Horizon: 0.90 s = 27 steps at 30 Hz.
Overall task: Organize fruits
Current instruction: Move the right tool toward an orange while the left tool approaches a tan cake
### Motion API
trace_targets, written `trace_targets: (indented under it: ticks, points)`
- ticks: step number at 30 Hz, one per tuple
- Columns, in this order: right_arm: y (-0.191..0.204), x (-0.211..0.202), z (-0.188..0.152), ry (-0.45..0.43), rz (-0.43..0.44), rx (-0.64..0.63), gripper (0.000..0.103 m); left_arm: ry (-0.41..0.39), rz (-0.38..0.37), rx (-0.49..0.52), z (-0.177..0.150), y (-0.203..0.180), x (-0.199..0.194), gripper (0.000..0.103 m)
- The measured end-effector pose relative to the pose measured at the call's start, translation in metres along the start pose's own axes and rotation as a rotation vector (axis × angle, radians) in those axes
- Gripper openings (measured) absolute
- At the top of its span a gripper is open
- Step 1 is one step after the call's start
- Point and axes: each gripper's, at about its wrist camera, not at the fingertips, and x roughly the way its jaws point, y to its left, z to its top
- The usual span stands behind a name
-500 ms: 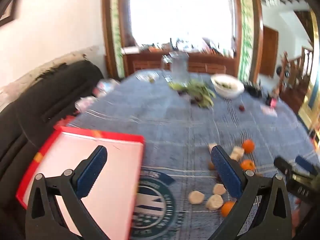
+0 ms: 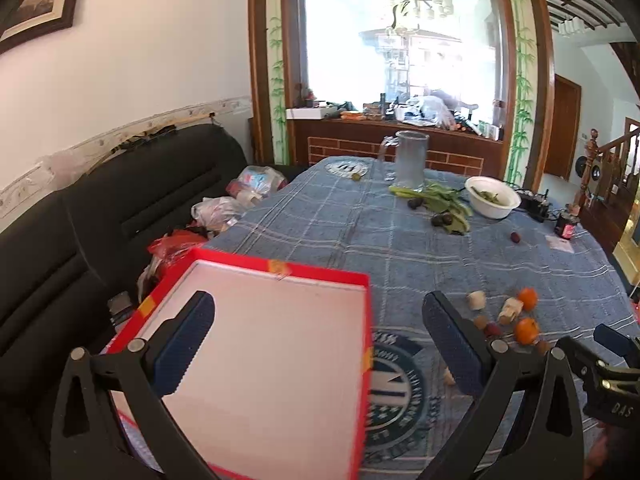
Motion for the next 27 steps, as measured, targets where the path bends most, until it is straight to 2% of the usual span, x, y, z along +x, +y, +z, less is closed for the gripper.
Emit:
trace_targets:
  ticks: [4, 13, 27]
  points:
    - [0.022, 0.011, -0.011, 0.050, 0.043, -0.019, 0.102, 0.019, 0.015, -0.021, -0.008, 0.018, 0.001, 0.103]
    - [0.058, 0.024, -0.031, 0.103, 0.064, -0.086, 0.102, 0.008, 0.063, -0.053, -0.018, 0.052, -0.002, 0.103]
    - [0.073, 0.039, -0.041, 0.122, 0.058, -0.137, 0.102, 0.007, 0.094, -0.067, -0.020, 0.069, 0.007, 0.103]
